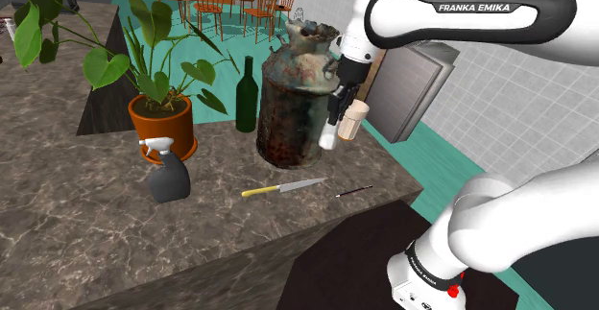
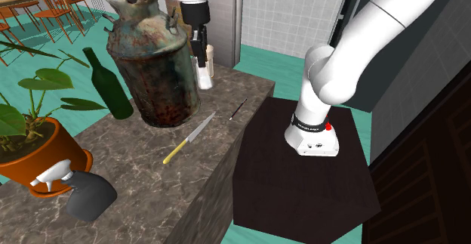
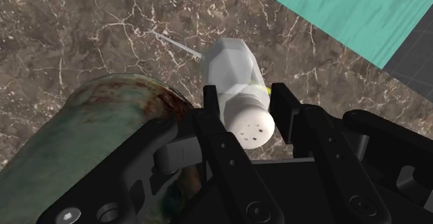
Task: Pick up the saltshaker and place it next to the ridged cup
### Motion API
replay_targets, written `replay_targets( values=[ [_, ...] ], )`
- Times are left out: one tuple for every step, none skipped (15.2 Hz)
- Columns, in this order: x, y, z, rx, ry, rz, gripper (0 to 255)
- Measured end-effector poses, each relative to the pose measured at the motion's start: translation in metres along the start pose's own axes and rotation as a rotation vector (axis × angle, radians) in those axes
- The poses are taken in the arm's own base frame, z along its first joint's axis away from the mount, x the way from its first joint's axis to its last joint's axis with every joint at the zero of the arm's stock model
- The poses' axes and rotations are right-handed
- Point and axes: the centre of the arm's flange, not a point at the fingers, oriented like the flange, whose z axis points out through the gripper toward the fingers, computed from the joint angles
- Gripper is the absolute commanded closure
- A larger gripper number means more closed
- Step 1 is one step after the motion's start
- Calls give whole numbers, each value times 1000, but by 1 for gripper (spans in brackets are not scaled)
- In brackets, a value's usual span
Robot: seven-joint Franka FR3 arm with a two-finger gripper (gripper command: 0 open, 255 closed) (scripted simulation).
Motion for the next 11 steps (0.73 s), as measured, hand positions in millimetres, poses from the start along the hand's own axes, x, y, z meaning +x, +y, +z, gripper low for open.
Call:
replay_targets(
  values=[
    [0, 14, -1, 0, 0, 0, 255],
    [-2, 28, -2, 0, 0, 0, 255],
    [-5, 42, -5, 0, 0, 0, 255],
    [-5, 54, -6, 0, 0, 0, 255],
    [-8, 69, -8, 0, 0, 0, 255],
    [-11, 81, -12, 0, 0, 0, 255],
    [-13, 95, -13, 0, 0, 0, 255],
    [-14, 106, -14, 0, 0, 0, 255],
    [-17, 122, -15, 1, 0, 1, 255],
    [-18, 134, -17, 1, 0, 0, 255],
    [-20, 146, -17, 1, 0, 0, 255]
  ],
)
